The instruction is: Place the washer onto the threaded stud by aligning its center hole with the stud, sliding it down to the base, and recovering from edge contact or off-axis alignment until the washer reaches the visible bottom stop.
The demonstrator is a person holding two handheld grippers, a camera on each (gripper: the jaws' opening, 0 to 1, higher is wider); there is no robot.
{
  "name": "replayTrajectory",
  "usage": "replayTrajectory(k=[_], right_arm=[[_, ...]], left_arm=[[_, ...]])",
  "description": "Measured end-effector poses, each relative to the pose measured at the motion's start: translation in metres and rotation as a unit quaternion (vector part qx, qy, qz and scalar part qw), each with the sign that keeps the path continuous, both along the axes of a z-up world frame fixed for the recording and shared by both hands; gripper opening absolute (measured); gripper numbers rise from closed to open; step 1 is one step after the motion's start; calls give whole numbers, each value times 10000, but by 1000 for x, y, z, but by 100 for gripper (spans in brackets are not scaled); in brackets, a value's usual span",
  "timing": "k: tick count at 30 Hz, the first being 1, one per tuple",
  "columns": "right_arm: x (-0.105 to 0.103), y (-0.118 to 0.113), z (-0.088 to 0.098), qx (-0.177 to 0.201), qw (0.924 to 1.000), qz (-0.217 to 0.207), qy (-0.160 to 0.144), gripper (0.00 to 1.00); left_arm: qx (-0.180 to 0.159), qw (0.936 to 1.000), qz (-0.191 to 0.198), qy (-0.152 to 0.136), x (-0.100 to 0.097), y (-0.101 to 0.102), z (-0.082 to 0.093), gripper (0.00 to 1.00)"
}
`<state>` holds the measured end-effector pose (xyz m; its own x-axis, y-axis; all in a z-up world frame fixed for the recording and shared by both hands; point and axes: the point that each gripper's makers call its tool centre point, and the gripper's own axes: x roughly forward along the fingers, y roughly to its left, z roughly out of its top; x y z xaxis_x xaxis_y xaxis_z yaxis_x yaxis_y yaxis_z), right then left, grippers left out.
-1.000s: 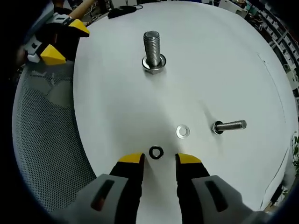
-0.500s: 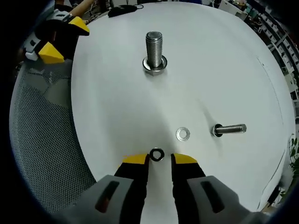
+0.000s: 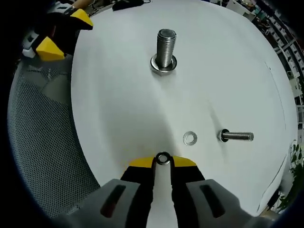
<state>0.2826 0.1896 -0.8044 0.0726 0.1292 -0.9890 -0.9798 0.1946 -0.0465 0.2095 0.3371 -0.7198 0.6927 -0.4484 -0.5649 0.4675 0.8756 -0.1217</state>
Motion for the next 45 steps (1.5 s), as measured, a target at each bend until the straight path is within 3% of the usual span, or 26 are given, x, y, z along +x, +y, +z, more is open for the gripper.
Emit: replayTrajectory(k=[5, 13, 30, 45], right_arm=[[-1, -1, 1, -33, 9997, -242, -44, 15], [1, -1, 3, 238, 9984, -510, 40, 13], [3, -7, 7, 247, 9989, -402, 79, 13], [38, -10, 35, 386, 9980, -492, -87, 13]], left_arm=[[22, 10000, -38, 12, -1, -1, -1, 28], [-13, 10000, -23, 16, -1, 0, 0, 28], [3, 10000, -83, 44, -2, -1, -1, 28], [28, 9999, -140, 20, -2, -3, -1, 29]])
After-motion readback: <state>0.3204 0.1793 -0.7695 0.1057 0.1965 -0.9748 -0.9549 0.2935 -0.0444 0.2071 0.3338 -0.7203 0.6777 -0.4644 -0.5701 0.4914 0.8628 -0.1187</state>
